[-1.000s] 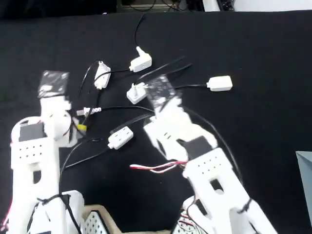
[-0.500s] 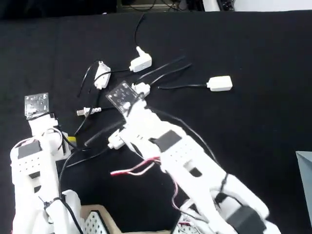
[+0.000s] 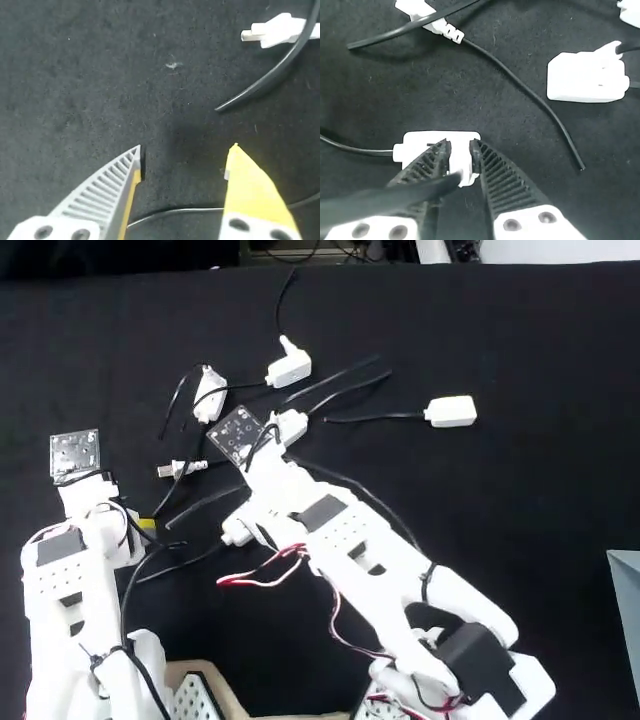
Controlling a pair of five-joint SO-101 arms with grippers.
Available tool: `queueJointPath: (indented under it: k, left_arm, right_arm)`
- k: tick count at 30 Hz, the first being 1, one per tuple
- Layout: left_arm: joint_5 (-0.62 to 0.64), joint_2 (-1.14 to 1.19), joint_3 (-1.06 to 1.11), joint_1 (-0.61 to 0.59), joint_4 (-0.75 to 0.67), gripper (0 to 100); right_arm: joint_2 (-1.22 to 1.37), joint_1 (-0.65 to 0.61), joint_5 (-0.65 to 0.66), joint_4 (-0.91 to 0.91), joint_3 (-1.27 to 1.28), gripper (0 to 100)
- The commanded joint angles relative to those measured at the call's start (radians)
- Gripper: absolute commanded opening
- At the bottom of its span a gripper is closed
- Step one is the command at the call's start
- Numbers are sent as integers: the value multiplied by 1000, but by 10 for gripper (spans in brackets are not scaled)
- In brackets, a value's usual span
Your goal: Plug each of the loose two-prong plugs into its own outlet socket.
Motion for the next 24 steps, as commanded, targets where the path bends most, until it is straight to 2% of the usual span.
queueJointPath:
  k: [1,17,24]
  left_arm:
    - [11,-12,-2,-5,-18,274]
    - [11,-12,-1,-5,-18,274]
    - [11,-12,-1,-5,-18,274]
  right_arm:
    - [2,-8,5,-23,-50,12]
    - [4,-3,2,-57,-15,12]
    - [4,-3,-5,-3,-22,12]
